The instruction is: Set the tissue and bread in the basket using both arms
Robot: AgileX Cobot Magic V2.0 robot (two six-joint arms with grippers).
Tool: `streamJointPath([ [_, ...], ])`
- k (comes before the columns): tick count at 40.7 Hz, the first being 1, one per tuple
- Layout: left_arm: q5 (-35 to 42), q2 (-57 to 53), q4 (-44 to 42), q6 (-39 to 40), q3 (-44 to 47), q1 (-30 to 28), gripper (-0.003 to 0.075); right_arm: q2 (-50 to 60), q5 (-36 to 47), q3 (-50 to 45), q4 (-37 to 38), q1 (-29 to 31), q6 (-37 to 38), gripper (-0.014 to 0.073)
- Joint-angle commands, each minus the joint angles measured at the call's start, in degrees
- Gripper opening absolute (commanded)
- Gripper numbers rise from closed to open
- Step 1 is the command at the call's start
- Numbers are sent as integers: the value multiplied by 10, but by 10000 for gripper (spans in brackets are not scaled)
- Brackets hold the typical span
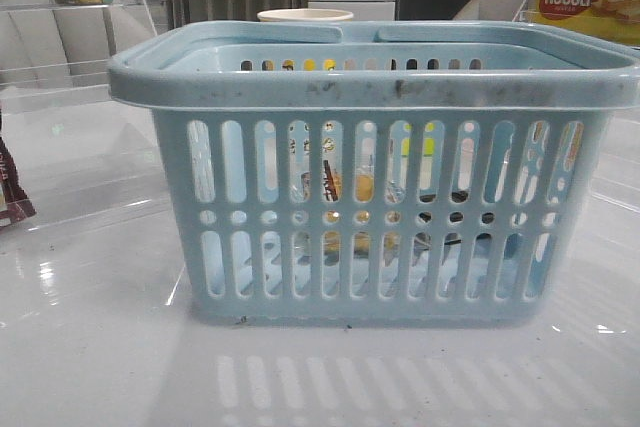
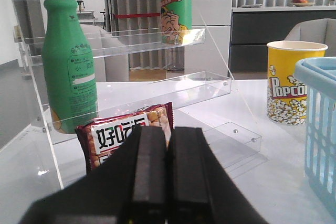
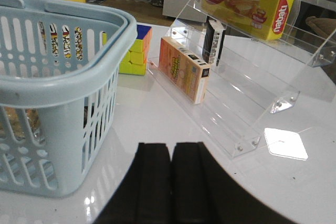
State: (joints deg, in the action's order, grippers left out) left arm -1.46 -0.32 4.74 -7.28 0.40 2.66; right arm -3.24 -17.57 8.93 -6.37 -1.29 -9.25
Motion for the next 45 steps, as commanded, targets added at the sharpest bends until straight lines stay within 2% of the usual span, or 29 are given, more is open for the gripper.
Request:
streamJointPath([
  [1, 50, -10, 5, 5, 3, 3, 93, 14, 87, -25, 0, 6, -4, 28],
  [11, 50, -10, 5, 5, 3, 3, 93, 50, 163, -103, -11, 19, -4, 28],
  [26, 50, -10, 5, 5, 3, 3, 93, 50, 167, -103, -11, 19, -4, 28],
  [34, 50, -10, 5, 5, 3, 3, 93, 50, 214, -103, 52, 18, 109, 28],
  [45, 50, -10, 5, 5, 3, 3, 93, 50, 219, -103, 56, 18, 111, 28],
])
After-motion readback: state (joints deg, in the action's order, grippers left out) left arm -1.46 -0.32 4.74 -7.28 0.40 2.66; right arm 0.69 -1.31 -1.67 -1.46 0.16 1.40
